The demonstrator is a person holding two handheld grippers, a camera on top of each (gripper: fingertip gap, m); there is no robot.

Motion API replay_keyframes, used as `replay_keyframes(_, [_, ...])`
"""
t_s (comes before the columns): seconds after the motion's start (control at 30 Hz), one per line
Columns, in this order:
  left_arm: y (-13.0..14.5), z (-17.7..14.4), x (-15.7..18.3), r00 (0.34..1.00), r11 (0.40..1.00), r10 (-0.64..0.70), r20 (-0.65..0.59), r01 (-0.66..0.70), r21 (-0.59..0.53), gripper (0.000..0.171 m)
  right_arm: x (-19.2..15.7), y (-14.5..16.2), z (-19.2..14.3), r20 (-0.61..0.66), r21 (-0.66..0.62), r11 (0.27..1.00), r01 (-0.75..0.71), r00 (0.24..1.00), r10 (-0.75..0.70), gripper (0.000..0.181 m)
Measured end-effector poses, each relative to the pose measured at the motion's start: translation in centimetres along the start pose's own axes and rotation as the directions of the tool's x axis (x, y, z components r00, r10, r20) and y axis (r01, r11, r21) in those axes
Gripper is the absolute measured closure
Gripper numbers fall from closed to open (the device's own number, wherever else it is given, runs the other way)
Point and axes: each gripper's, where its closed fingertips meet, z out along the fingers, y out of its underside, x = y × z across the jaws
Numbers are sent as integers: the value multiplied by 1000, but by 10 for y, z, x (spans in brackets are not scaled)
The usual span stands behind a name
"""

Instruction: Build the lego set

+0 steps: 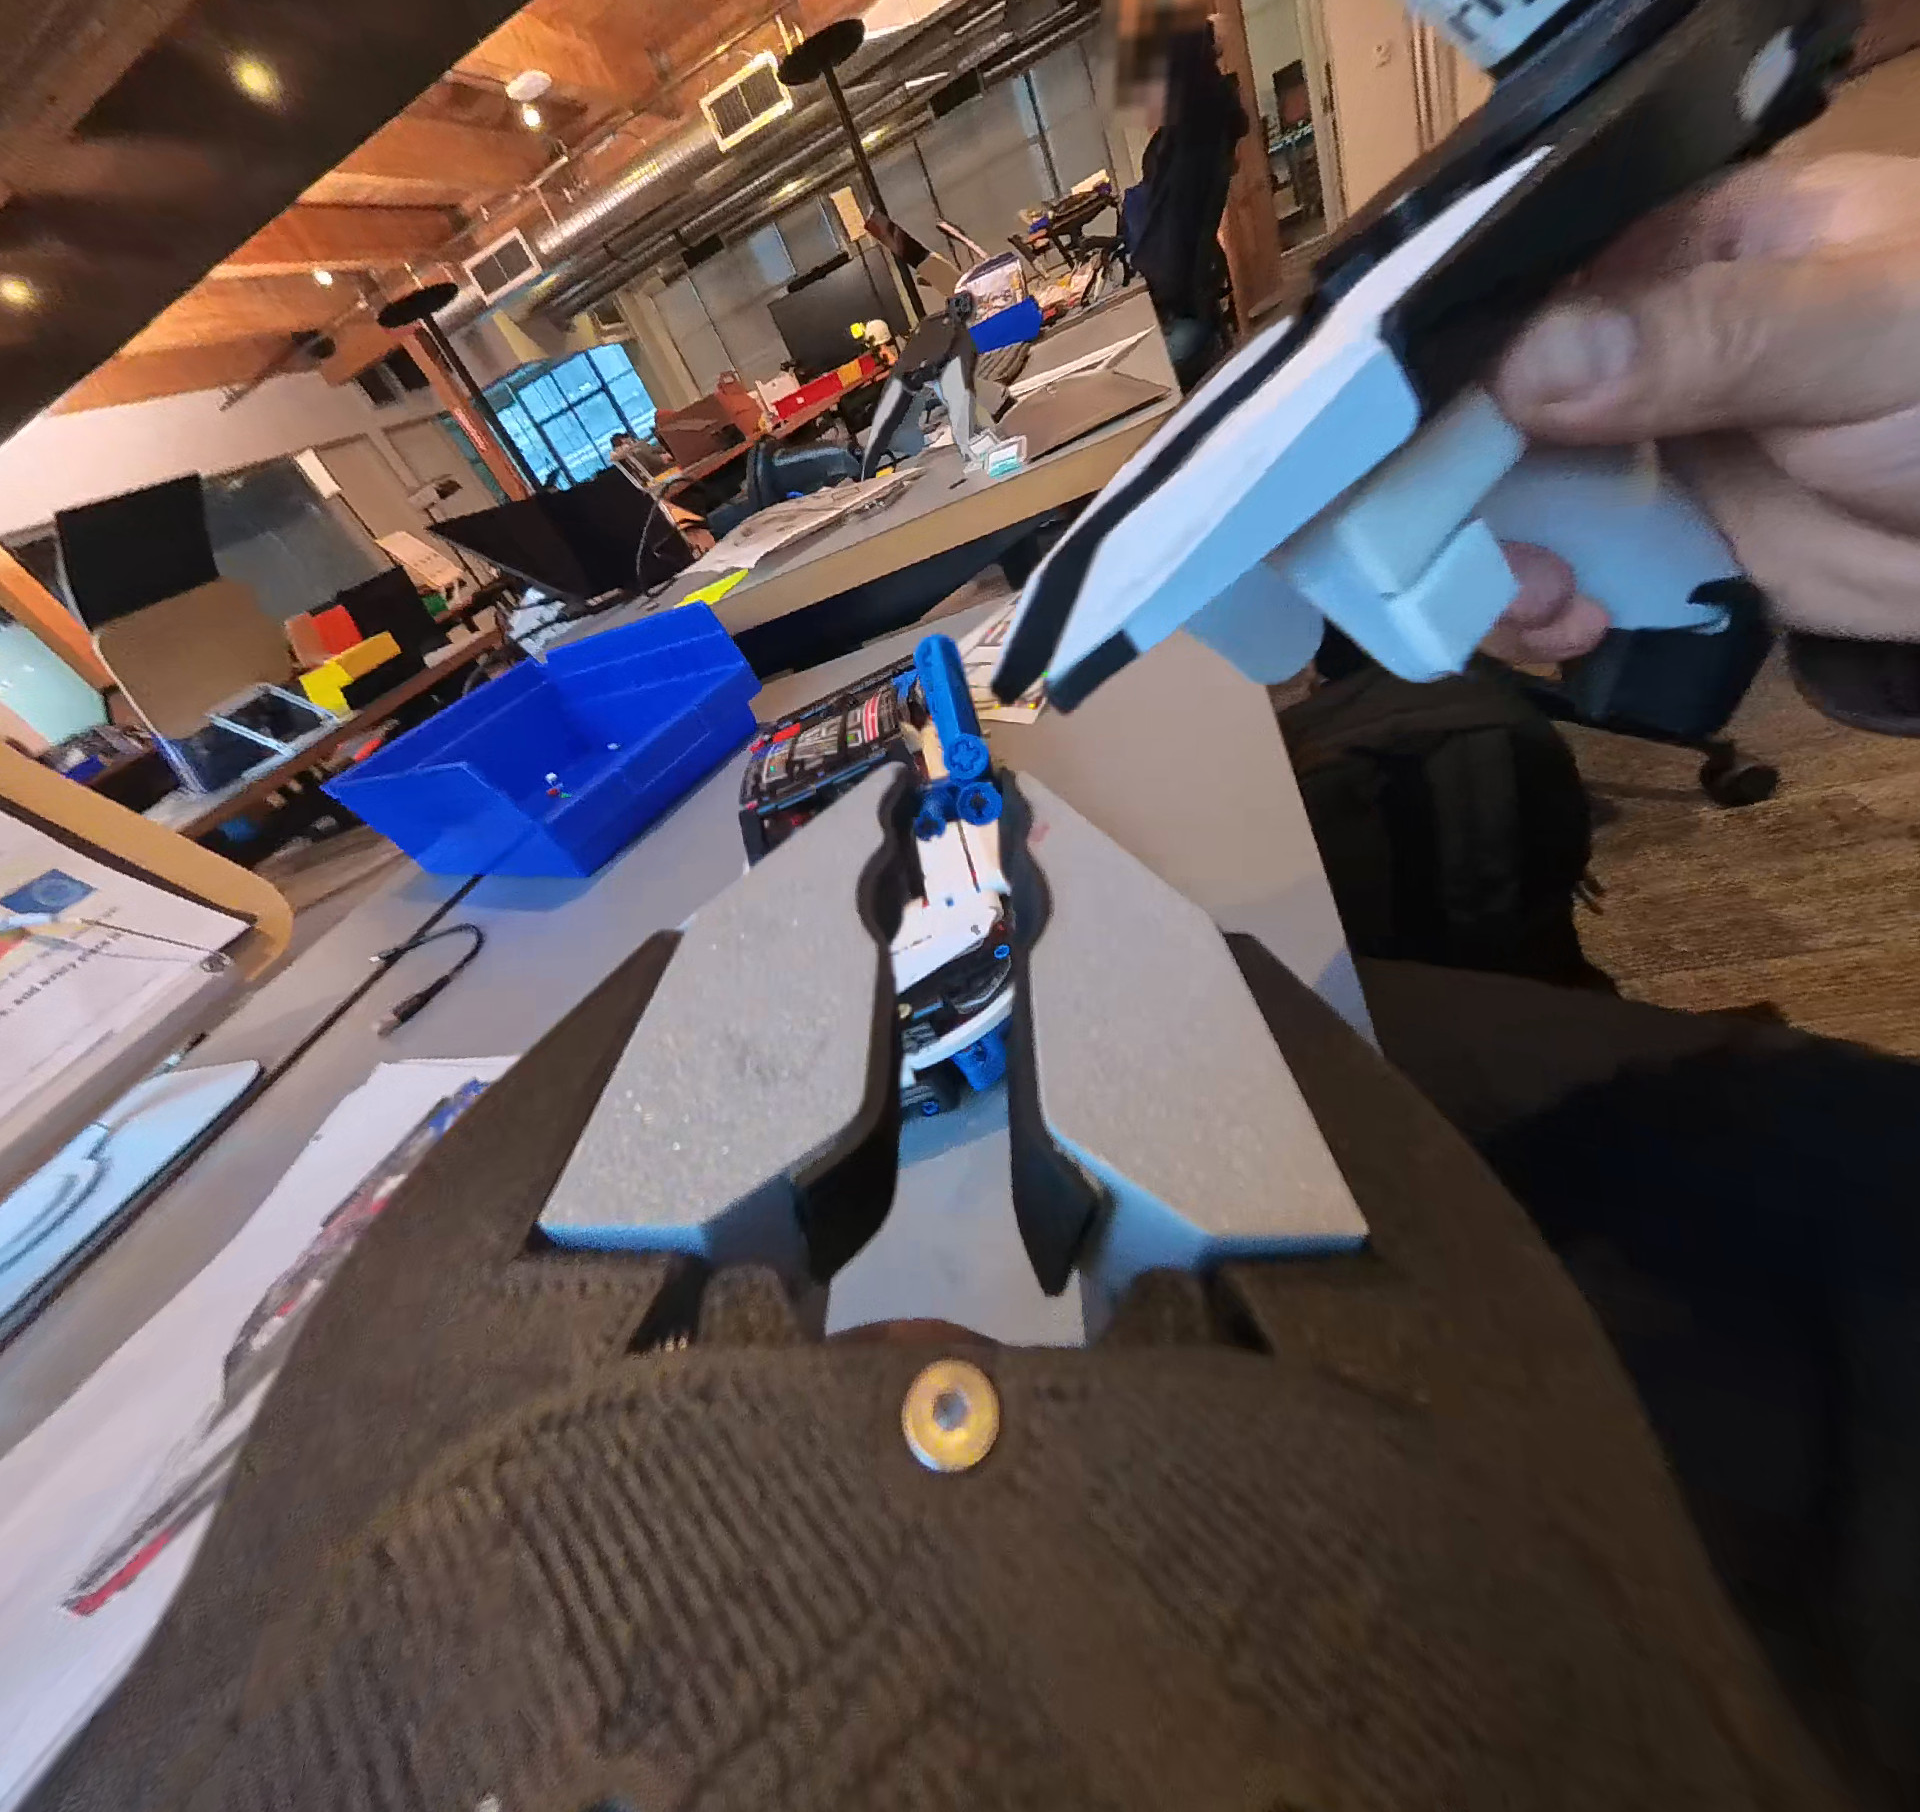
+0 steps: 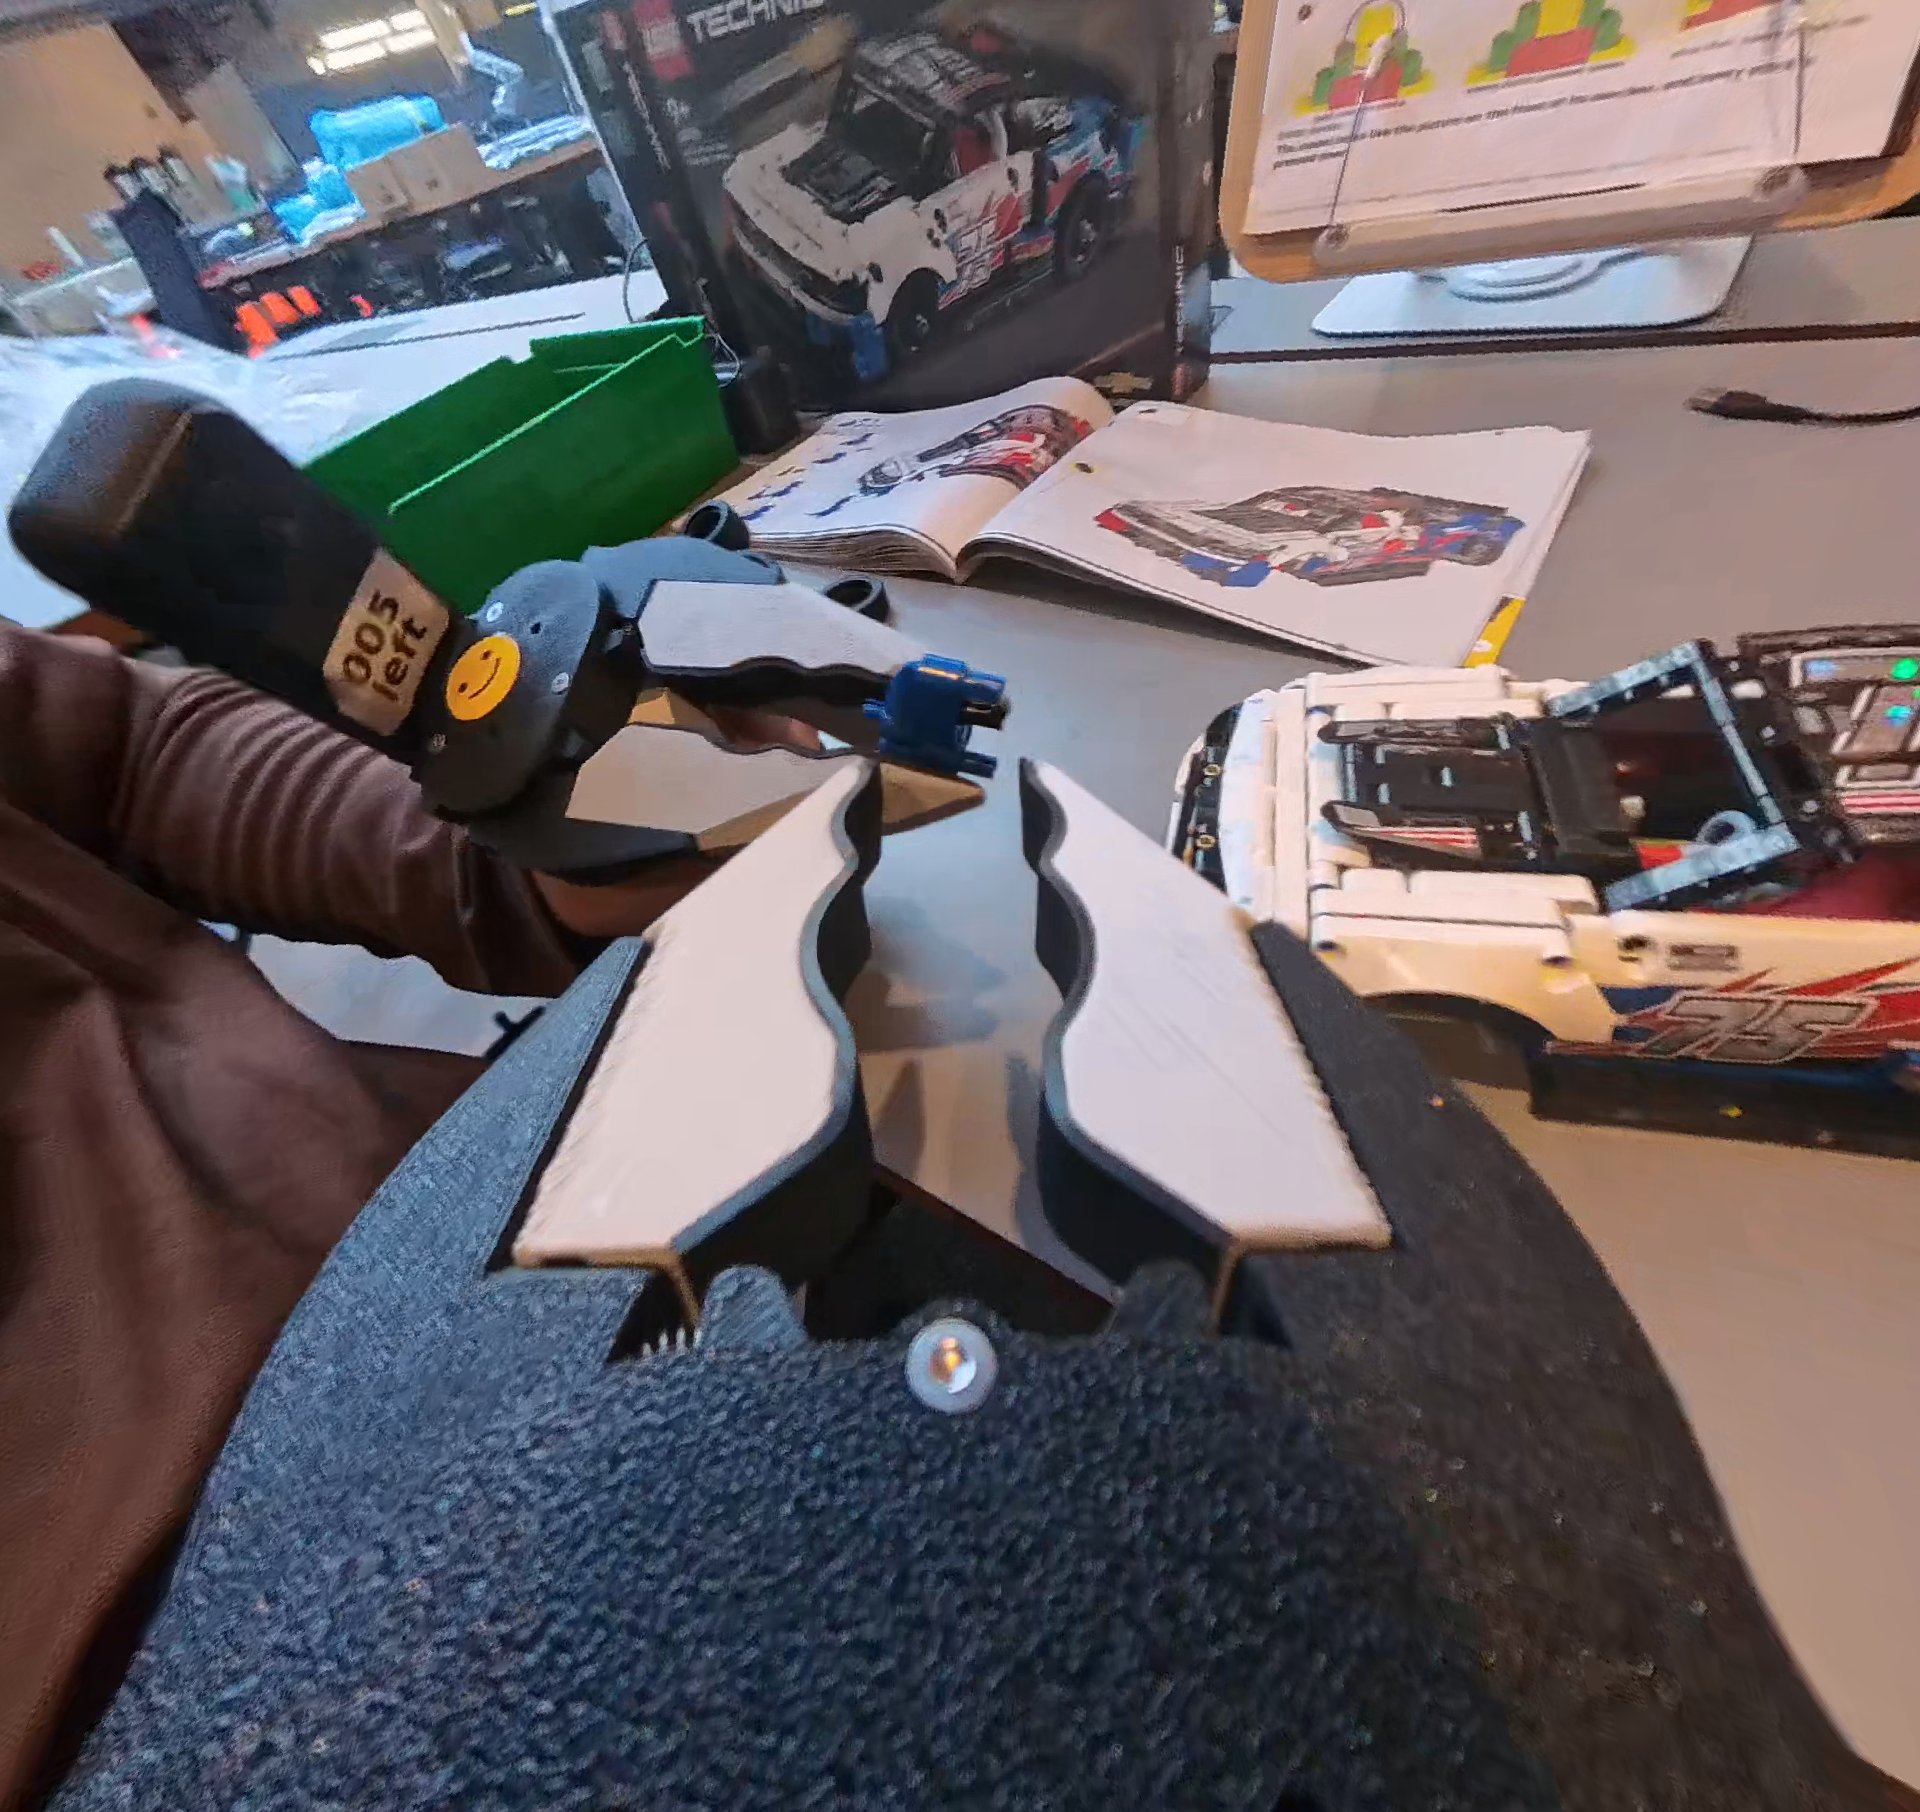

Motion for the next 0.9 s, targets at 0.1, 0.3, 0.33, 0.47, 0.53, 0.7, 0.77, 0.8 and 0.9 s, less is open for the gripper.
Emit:
replay_keyframes(0.1, [1, 2, 3, 997, 997, 77, 19, -77, -19, 159, -3, 3, 4, 59, -9, 998, -68, 996, 68, 157])
replay_keyframes(0.3, [1, 2, -2, 977, 981, 193, 88, -189, -50, 159, -4, 0, 14, 92, 51, 988, -147, 986, 142, 159])
replay_keyframes(0.33, [2, 2, -3, 974, 979, 202, 100, -197, -61, 159, -3, -1, 15, 89, 62, 985, -159, 984, 153, 159])
replay_keyframes(0.47, [4, 1, -7, 968, 974, 217, 128, -207, -88, 159, -3, -4, 17, 72, 96, 986, -138, 989, 132, 165])
replay_keyframes(0.53, [7, 2, -7, 970, 974, 211, 124, -198, -107, 160, -1, -3, 19, 58, 93, 988, -124, 991, 119, 165])
replay_keyframes(0.7, [11, 1, -5, 956, 958, 269, 118, -253, -137, 160, -1, 1, 19, 46, 97, 990, -105, 994, 101, 166])
replay_keyframes(0.77, [10, -1, -6, 960, 962, 259, 110, -246, -121, 160, -3, 0, 22, 68, 107, 986, -125, 991, 119, 164])
replay_keyframes(0.8, [10, -1, -7, 962, 964, 252, 107, -240, -117, 160, -4, -3, 23, 85, 117, 983, -143, 987, 134, 162])
replay_keyframes(0.9, [11, -2, -12, 964, 966, 243, 107, -231, -112, 160, -7, -7, 30, 116, 126, 978, -167, 982, 152, 157])
